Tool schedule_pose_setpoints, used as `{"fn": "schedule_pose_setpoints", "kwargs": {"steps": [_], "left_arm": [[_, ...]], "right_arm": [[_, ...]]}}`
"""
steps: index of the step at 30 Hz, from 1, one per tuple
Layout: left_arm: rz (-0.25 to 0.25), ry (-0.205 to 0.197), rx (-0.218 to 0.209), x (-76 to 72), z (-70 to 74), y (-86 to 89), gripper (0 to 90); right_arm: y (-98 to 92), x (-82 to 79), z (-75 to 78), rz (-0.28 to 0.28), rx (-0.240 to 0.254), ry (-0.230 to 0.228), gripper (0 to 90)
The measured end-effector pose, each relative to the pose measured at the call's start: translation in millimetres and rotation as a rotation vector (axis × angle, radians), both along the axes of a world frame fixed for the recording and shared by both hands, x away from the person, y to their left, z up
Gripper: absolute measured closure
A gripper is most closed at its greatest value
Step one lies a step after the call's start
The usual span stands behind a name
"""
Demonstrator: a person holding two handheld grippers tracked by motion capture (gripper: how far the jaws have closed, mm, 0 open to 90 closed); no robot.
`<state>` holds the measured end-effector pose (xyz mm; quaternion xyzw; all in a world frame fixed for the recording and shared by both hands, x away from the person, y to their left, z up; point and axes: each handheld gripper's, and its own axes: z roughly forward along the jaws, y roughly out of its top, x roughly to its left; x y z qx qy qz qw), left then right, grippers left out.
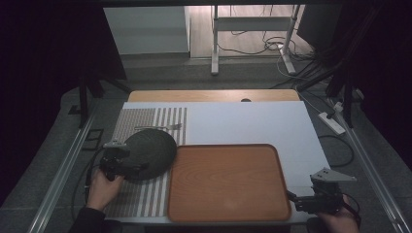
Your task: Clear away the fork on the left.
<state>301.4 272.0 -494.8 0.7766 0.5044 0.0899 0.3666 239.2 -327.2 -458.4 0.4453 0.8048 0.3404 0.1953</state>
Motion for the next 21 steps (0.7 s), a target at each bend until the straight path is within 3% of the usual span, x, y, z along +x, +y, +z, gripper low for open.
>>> {"fn": "schedule_pose_setpoints", "kwargs": {"steps": [7,15,21], "left_arm": [[0.0,0.033,-0.026,15.8,-4.9,4.0,0.0],[0.002,0.032,0.016,29.6,-5.9,5.5,0.0],[0.031,0.033,0.033,38.9,-5.5,9.8,0.4]], "right_arm": [[0.0,0.1,0.0,0.0,0.0,0.001,0.0],[0.0,0.2,-0.1,-0.001,0.0,0.002,0.0],[0.0,0.2,-0.2,-0.002,0.001,0.003,0.0]]}}
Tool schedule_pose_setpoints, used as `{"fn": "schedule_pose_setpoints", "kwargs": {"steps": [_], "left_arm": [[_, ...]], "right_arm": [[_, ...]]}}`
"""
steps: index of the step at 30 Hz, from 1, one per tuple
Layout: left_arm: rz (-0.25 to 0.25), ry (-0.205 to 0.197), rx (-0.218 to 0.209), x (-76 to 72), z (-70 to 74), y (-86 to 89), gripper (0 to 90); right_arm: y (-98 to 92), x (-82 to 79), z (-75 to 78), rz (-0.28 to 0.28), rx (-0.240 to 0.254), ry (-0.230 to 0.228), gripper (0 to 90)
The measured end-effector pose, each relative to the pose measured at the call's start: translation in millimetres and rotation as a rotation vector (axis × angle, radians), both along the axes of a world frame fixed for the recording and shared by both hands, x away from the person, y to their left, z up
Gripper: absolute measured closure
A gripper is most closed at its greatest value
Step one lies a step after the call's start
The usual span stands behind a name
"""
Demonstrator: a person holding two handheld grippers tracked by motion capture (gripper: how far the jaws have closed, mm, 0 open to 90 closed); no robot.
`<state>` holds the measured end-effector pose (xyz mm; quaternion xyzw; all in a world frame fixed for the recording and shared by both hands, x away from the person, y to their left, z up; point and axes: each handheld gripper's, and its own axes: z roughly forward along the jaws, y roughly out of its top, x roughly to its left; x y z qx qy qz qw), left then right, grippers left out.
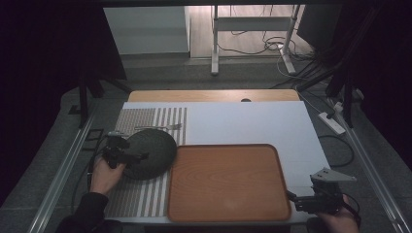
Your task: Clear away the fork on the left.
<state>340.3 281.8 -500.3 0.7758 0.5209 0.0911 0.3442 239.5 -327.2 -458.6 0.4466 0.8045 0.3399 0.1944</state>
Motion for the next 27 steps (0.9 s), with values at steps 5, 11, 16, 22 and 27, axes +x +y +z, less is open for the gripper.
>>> {"fn": "schedule_pose_setpoints", "kwargs": {"steps": [5,11,16,22,27], "left_arm": [[0.029,0.007,0.015,8.5,-0.8,3.3,1.9],[0.038,0.011,0.042,19.3,-2.3,6.2,1.8],[0.048,0.007,0.068,31.0,-3.0,8.6,1.1],[0.077,0.024,0.08,46.9,-6.3,12.1,1.5],[0.098,0.028,0.083,60.7,-7.5,16.4,1.4]], "right_arm": [[0.1,0.2,-0.1,0.0,-0.001,0.002,0.0],[0.2,0.3,-0.2,0.001,0.0,0.003,0.0],[0.2,0.3,-0.2,0.0,0.0,0.004,0.0],[-0.1,0.5,-0.2,0.001,0.001,0.006,0.0],[-0.2,0.4,-0.1,0.001,-0.001,0.006,0.0]]}}
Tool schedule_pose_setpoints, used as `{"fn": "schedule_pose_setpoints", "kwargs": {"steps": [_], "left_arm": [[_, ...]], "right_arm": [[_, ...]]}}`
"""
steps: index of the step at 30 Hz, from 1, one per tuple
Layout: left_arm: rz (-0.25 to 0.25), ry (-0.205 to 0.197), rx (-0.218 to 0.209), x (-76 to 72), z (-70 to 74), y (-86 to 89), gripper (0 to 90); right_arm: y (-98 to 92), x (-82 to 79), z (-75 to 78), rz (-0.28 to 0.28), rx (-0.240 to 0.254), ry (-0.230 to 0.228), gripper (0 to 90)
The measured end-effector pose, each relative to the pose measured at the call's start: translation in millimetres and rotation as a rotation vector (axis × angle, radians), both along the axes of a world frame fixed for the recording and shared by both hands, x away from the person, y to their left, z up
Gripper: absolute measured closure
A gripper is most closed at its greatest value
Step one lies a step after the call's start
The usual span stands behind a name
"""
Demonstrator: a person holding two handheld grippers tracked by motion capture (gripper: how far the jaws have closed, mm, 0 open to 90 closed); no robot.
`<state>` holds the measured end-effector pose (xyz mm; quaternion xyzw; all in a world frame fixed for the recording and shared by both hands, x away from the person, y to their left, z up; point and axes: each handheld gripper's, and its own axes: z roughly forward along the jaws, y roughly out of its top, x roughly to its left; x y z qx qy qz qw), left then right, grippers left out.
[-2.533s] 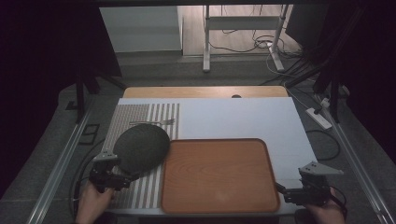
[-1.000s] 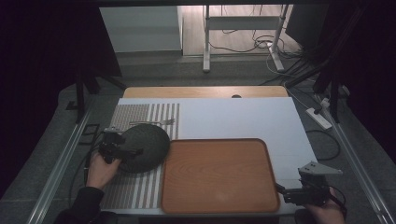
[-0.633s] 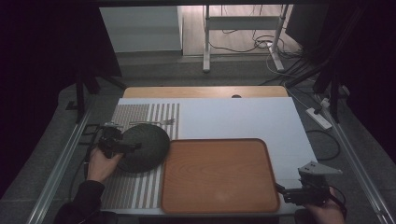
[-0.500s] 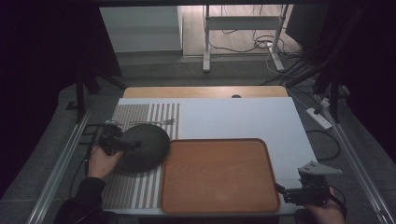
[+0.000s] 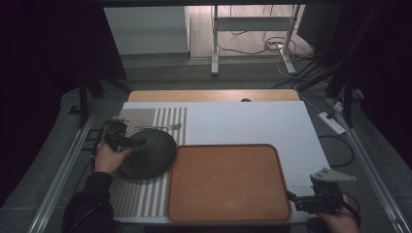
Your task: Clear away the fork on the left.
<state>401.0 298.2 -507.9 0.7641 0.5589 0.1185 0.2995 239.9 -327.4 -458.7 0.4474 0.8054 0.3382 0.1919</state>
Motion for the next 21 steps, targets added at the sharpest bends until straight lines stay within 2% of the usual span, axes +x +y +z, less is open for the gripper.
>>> {"fn": "schedule_pose_setpoints", "kwargs": {"steps": [4,21], "left_arm": [[0.02,-0.003,0.006,6.9,-0.4,1.5,0.4],[0.041,0.021,0.017,50.0,-6.1,2.5,0.0]], "right_arm": [[0.0,0.0,0.0,0.001,0.0,0.0,0.0],[-0.2,0.1,0.0,0.0,0.002,0.001,0.0]]}}
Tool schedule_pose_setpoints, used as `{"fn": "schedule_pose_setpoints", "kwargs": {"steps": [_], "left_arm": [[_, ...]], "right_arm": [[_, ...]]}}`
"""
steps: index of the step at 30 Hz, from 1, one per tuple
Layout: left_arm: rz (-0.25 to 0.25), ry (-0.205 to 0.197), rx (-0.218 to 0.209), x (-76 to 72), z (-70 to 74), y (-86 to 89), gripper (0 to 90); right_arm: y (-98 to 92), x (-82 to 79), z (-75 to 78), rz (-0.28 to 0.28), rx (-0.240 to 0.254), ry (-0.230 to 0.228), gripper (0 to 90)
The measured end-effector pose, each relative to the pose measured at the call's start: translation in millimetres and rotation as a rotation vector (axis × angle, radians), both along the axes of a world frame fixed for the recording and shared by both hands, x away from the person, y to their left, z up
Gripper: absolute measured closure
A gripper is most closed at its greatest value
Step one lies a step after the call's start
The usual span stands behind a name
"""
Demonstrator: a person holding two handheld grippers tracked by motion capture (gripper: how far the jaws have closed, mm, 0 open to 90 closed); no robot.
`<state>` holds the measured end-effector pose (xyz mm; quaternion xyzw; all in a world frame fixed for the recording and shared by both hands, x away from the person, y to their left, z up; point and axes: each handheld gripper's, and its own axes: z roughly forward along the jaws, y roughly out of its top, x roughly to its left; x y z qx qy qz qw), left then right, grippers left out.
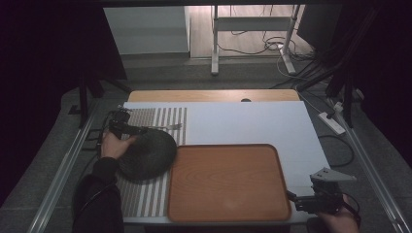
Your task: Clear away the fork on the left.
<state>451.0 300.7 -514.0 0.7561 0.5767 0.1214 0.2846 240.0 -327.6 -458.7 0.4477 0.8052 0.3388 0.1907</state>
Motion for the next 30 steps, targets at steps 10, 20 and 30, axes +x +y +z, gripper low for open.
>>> {"fn": "schedule_pose_setpoints", "kwargs": {"steps": [10,20,30], "left_arm": [[0.054,0.002,0.04,15.6,-1.1,-1.0,23.4],[0.046,0.052,0.101,29.1,-5.8,1.9,85.5],[0.033,0.096,0.12,34.1,-12.6,7.6,88.8]], "right_arm": [[-0.7,-0.1,-0.1,0.0,0.005,-0.002,0.0],[-0.8,-0.1,-0.1,0.0,0.006,-0.001,0.0],[-1.4,-0.4,0.0,-0.003,0.008,-0.001,0.0]]}}
